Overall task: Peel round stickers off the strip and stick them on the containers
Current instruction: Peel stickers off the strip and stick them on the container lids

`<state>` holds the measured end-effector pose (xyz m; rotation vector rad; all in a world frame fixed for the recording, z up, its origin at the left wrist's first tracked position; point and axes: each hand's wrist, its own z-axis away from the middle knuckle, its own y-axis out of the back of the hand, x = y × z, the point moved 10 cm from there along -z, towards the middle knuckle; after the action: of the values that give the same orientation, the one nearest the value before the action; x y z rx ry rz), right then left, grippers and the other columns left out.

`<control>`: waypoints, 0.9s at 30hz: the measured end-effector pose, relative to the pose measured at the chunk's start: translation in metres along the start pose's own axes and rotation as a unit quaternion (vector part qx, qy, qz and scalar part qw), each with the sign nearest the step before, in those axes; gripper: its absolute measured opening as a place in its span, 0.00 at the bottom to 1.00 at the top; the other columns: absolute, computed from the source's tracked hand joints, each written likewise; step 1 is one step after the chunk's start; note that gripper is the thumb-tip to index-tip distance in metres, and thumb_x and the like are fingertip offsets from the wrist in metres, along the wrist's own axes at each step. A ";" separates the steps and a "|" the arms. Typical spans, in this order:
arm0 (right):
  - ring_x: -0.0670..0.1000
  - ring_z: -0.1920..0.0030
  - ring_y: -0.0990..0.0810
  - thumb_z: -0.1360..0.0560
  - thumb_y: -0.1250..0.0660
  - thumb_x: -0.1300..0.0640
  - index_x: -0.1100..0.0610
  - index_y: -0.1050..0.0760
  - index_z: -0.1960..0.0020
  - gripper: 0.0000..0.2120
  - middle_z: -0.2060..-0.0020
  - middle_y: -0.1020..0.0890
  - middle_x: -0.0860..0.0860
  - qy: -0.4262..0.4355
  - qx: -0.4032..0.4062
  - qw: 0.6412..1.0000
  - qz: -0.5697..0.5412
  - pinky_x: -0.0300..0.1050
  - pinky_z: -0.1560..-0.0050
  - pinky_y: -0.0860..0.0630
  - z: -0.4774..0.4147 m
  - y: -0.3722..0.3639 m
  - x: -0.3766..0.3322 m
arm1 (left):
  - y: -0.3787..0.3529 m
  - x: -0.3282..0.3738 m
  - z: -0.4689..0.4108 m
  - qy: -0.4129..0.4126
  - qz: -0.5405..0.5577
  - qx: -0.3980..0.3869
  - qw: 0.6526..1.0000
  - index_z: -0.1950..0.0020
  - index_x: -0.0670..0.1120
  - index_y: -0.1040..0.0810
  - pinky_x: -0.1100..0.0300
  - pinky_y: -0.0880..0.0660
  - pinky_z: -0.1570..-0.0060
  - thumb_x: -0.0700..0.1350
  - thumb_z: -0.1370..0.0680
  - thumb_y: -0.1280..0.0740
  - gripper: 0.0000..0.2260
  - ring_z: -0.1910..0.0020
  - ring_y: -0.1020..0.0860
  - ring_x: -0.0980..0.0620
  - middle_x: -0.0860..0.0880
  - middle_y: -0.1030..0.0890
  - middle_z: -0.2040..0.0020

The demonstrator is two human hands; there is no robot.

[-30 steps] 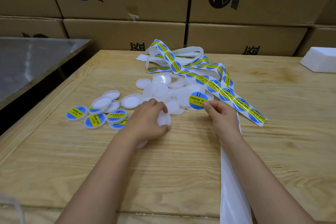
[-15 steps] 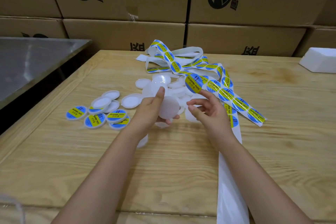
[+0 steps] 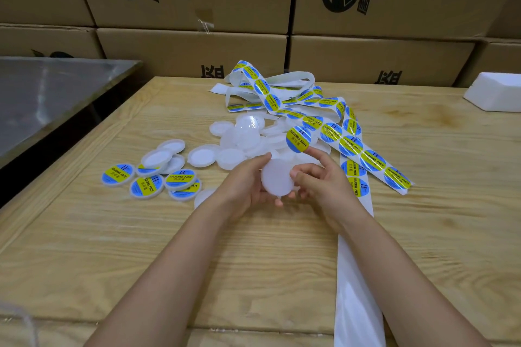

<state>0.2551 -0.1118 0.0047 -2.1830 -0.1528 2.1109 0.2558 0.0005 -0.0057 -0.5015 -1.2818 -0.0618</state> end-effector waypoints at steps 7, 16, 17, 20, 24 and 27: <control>0.44 0.72 0.26 0.26 0.34 0.67 0.52 0.32 0.38 0.21 0.62 0.20 0.50 0.018 0.049 0.999 0.002 0.34 0.71 0.29 -0.001 0.011 -0.003 | -0.004 0.000 -0.001 -0.006 0.037 -0.026 0.999 0.42 0.35 0.27 0.57 0.21 0.65 0.45 0.18 0.47 0.16 0.54 0.18 0.39 0.36 0.18 0.52; 0.41 0.69 0.26 0.26 0.31 0.54 0.53 0.22 0.64 0.08 0.67 0.20 0.44 0.046 0.106 0.991 0.075 0.40 0.65 0.27 -0.004 0.031 -0.012 | 0.006 -0.008 -0.004 -0.017 -0.026 0.028 0.999 0.48 0.39 0.23 0.55 0.19 0.63 0.46 0.17 0.48 0.16 0.56 0.17 0.44 0.41 0.17 0.54; 0.40 0.68 0.25 0.27 0.30 0.55 0.54 0.22 0.65 0.09 0.67 0.19 0.44 0.038 0.093 0.991 0.086 0.38 0.66 0.27 -0.004 0.027 -0.009 | 0.006 -0.008 -0.004 -0.018 -0.024 0.027 0.999 0.47 0.40 0.23 0.55 0.19 0.63 0.46 0.17 0.48 0.16 0.55 0.17 0.44 0.41 0.16 0.54; 0.43 0.65 0.26 0.27 0.30 0.54 0.59 0.22 0.64 0.10 0.66 0.21 0.50 0.022 0.087 0.990 0.112 0.39 0.65 0.28 -0.003 0.023 -0.002 | 0.006 -0.009 -0.004 -0.018 -0.022 0.029 0.999 0.46 0.40 0.23 0.53 0.19 0.63 0.48 0.17 0.48 0.17 0.53 0.17 0.44 0.40 0.17 0.52; 0.46 0.66 0.28 0.27 0.30 0.55 0.67 0.22 0.61 0.14 0.69 0.24 0.52 0.023 0.091 0.989 0.119 0.40 0.64 0.29 -0.003 0.022 -0.001 | 0.006 -0.009 -0.005 -0.022 -0.005 0.033 0.999 0.46 0.41 0.24 0.52 0.19 0.64 0.48 0.17 0.48 0.16 0.55 0.17 0.46 0.42 0.16 0.55; 0.42 0.69 0.27 0.27 0.29 0.56 0.66 0.21 0.62 0.13 0.72 0.23 0.48 0.027 0.092 0.988 0.124 0.34 0.68 0.28 -0.002 0.022 -0.001 | 0.005 -0.008 -0.005 -0.025 0.012 0.030 0.999 0.48 0.40 0.23 0.54 0.19 0.62 0.47 0.17 0.48 0.16 0.57 0.17 0.47 0.43 0.16 0.57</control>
<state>0.2576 -0.1333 0.0030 -2.2446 0.3225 2.0827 0.2595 0.0015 -0.0155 -0.4686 -1.3233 0.0104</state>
